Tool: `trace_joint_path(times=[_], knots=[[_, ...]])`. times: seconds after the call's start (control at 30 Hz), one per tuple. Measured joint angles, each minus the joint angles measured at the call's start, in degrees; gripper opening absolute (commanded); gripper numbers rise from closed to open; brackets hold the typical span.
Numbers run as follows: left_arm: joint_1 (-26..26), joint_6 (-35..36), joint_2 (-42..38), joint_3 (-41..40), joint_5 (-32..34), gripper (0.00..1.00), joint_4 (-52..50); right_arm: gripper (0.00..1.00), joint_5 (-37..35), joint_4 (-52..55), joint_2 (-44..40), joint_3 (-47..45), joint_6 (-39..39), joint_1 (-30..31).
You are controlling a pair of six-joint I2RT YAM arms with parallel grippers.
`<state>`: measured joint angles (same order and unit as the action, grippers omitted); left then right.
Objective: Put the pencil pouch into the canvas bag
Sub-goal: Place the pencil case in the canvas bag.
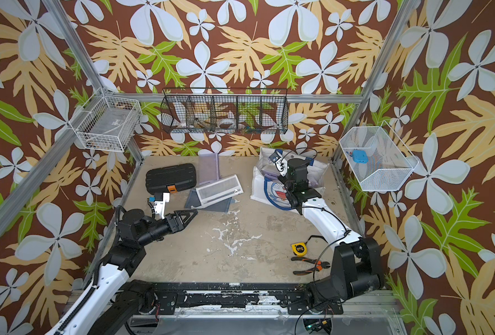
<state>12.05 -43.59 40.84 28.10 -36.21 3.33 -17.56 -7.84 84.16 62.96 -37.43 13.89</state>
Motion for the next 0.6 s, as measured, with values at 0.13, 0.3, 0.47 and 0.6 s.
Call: trace_joint_path(times=[0.13,0.3,0.47,0.6], knots=[[-0.02,0.0,0.55,-0.44,0.2,0.92,0.07,0.15,-2.86,-0.7,0.63,-0.26,0.09,-0.07],[-0.04,-0.04,0.83,-0.63,0.44,0.93,0.39,0.62,-3.65,-0.42,0.92,-0.22,1.22,0.04],[-0.04,-0.04,1.2,-1.4,1.57,0.92,0.37,0.74,-1.31,-0.55,-2.64,-1.4,3.5,0.07],[-0.04,-0.02,1.38,-1.6,2.99,0.91,-0.17,0.63,1.05,-0.22,-6.73,-2.69,6.38,0.15]])
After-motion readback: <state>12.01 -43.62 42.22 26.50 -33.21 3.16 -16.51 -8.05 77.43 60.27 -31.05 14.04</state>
